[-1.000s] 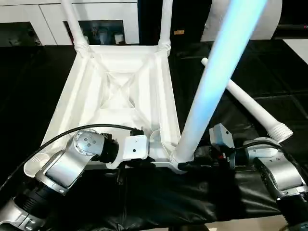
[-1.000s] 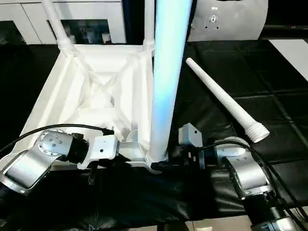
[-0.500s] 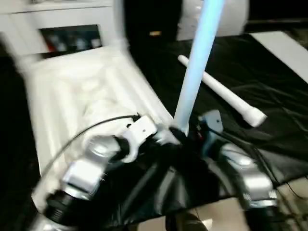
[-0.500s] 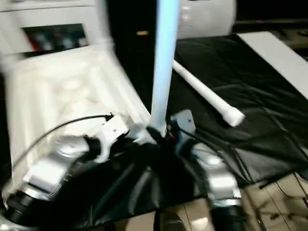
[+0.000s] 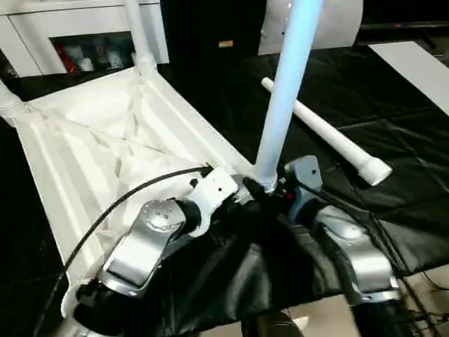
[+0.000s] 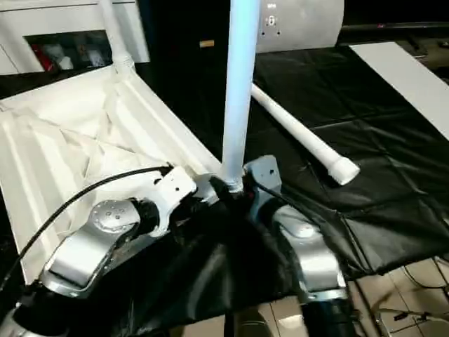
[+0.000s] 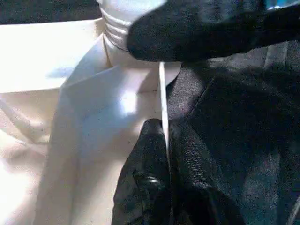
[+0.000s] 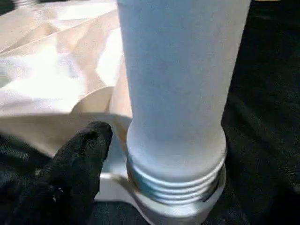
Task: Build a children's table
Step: Rotate leg to tighten
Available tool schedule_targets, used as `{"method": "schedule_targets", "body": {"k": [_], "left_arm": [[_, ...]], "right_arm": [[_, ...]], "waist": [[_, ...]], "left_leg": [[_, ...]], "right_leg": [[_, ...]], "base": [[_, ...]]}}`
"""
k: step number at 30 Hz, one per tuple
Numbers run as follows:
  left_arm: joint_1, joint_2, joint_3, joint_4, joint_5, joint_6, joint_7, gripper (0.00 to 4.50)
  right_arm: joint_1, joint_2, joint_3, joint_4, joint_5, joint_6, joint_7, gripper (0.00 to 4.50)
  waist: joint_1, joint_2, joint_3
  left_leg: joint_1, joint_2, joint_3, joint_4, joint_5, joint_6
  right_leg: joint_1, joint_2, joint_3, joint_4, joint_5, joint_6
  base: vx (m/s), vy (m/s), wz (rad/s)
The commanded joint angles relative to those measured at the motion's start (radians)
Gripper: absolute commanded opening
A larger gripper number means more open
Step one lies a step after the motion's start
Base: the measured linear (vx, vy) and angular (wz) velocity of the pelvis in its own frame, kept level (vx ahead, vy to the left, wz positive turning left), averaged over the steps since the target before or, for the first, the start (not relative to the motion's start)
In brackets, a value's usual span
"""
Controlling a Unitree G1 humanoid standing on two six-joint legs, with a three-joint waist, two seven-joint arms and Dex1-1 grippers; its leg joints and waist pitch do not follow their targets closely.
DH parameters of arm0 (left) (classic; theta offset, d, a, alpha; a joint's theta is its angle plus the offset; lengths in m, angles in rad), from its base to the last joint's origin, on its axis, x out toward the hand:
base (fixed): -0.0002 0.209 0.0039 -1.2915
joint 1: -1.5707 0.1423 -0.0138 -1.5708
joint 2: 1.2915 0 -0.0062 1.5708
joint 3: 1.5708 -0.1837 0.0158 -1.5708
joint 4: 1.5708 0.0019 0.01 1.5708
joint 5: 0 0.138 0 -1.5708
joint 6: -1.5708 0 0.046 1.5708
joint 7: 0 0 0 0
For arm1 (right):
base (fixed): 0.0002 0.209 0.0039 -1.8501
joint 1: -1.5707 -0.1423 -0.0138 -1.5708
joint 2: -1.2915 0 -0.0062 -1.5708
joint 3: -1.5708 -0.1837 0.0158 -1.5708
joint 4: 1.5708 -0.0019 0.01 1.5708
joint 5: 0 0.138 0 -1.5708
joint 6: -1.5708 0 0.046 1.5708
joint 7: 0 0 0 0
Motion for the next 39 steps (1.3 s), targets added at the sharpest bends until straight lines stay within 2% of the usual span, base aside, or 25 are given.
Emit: {"method": "schedule_targets", "body": {"k": [1, 2, 5, 6, 7, 8, 10, 12, 13, 17, 20, 21, 24, 32, 39], "left_arm": [[-0.009, 0.018, -0.034, 0.002, -0.015, -0.042, -0.059, 0.00], [-0.009, 0.027, -0.034, 0.007, -0.017, -0.052, -0.068, 0.00], [-0.009, 0.063, -0.036, 0.019, -0.033, -0.091, -0.115, 0.00], [-0.009, 0.102, -0.037, 0.037, -0.046, -0.144, -0.168, 0.00], [-0.009, 0.102, -0.037, 0.037, -0.046, -0.144, -0.168, 0.00], [-0.006, 0.128, -0.041, 0.038, -0.057, -0.178, -0.212, 0.00], [0.004, 0.186, -0.053, 0.023, -0.087, -0.214, -0.307, 0.00], [0.007, 0.211, -0.056, 0.019, -0.099, -0.229, -0.345, 0.00], [0.005, 0.233, -0.061, 0.023, -0.105, -0.247, -0.378, 0.00], [-0.009, 0.263, -0.075, 0.056, -0.098, -0.310, -0.419, 0.00], [-0.022, 0.277, -0.082, 0.089, -0.092, -0.356, -0.442, 0.00], [-0.025, 0.281, -0.085, 0.094, -0.094, -0.363, -0.451, 0.00], [-0.034, 0.287, -0.094, 0.103, -0.100, -0.381, -0.481, 0.00], [-0.042, 0.284, -0.106, 0.118, -0.100, -0.414, -0.497, 0.00], [-0.036, 0.284, -0.110, 0.116, -0.098, -0.420, -0.502, 0.00]], "right_arm": [[0.016, -0.030, 0.057, -0.008, 0.027, 0.007, 0.101, 4.32], [0.016, -0.047, 0.055, -0.008, 0.029, 0.003, 0.121, 4.42], [0.016, -0.111, 0.044, -0.004, 0.047, -0.018, 0.196, 4.42], [0.009, -0.173, 0.027, 0.007, 0.070, -0.036, 0.276, 4.42], [0.009, -0.173, 0.027, 0.007, 0.070, -0.036, 0.276, 4.42], [0.002, -0.196, 0.018, 0.018, 0.079, -0.045, 0.307, 4.42], [-0.010, -0.239, 0.005, 0.045, 0.096, -0.069, 0.373, 4.42], [-0.013, -0.264, 0.003, 0.056, 0.109, -0.087, 0.421, 4.42], [-0.020, -0.285, -0.002, 0.071, 0.121, -0.102, 0.460, 4.42], [-0.039, -0.322, 0.018, 0.103, 0.099, -0.166, 0.494, 4.42], [-0.049, -0.334, 0.035, 0.107, 0.116, -0.182, 0.559, 4.42], [-0.052, -0.334, 0.041, 0.105, 0.124, -0.187, 0.580, 4.42], [-0.065, -0.333, 0.062, 0.107, 0.142, -0.209, 0.636, 4.42], [-0.097, -0.322, 0.084, 0.149, 0.145, -0.229, 0.673, 4.42], [-0.115, -0.319, 0.093, 0.186, 0.156, -0.222, 0.702, 3.78]], "waist": [[0.008, -0.001, -0.050], [0.012, 0.000, -0.053], [0.023, 0.002, -0.055], [0.032, 0.007, -0.061], [0.033, 0.004, -0.061], [0.036, 0.010, -0.061], [0.041, 0.008, -0.067], [0.047, 0.010, -0.069], [0.052, 0.013, -0.069], [0.055, 0.009, -0.068], [0.058, 0.002, -0.060], [0.059, 0.003, -0.059], [0.060, 0.000, -0.061], [0.071, 0.000, -0.069], [0.070, -0.005, -0.068]], "left_leg": [[-0.003, 0.082, -0.034, -0.080, -0.175, 0.110], [-0.004, 0.081, -0.033, -0.078, -0.147, 0.125], [-0.003, 0.083, -0.029, -0.076, -0.111, 0.139], [-0.002, 0.083, -0.029, -0.072, -0.077, 0.152], [-0.002, 0.083, -0.028, -0.072, -0.066, 0.161], [-0.001, 0.085, -0.028, -0.072, -0.045, 0.174], [-0.004, 0.084, -0.029, -0.069, -0.023, 0.190], [0.002, 0.088, -0.027, -0.065, 0.037, 0.218], [0.002, 0.091, -0.028, -0.063, 0.038, 0.228], [0.002, 0.093, -0.027, -0.061, 0.024, 0.224], [0.000, 0.090, -0.023, -0.067, -0.072, 0.178], [0.002, 0.089, -0.023, -0.068, -0.094, 0.161], [0.001, 0.090, -0.022, -0.068, -0.094, 0.143], [0.001, 0.092, -0.020, -0.063, -0.022, 0.171], [-0.002, 0.090, -0.019, -0.062, -0.029, 0.168]], "right_leg": [[0.046, -0.103, 0.074, -0.073, -0.367, -0.172], [0.049, -0.102, 0.073, -0.071, -0.341, -0.181], [0.050, -0.102, 0.072, -0.068, -0.305, -0.198], [0.054, -0.101, 0.071, -0.060, -0.253, -0.206], [0.054, -0.099, 0.070, -0.060, -0.235, -0.209], [0.052, -0.098, 0.070, -0.055, -0.204, -0.223], [0.057, -0.100, 0.067, -0.050, -0.176, -0.236], [0.052, -0.095, 0.067, -0.037, -0.091, -0.264], [0.051, -0.096, 0.066, -0.034, -0.085, -0.274], [0.047, -0.098, 0.066, -0.034, -0.112, -0.280], [0.049, -0.101, 0.069, -0.050, -0.244, -0.252], [0.047, -0.102, 0.070, -0.054, -0.284, -0.240], [0.047, -0.101, 0.071, -0.053, -0.297, -0.228], [0.047, -0.100, 0.072, -0.038, -0.200, -0.253], [0.049, -0.100, 0.070, -0.040, -0.229, -0.244]], "base": [[0.000, 0.000, 0.00], [0.000, 0.000, 0.00], [0.000, 0.000, 0.00], [0.000, 0.000, 0.00], [0.000, 0.000, 0.00], [0.000, 0.000, 0.00], [0.000, 0.000, 0.00], [0.000, 0.000, 0.00], [0.000, 0.000, 0.00], [0.000, 0.000, 0.00], [0.000, 0.000, 0.00], [0.000, 0.000, 0.00], [0.000, 0.000, 0.00], [0.000, 0.000, 0.00], [0.000, 0.000, 0.00]]}}
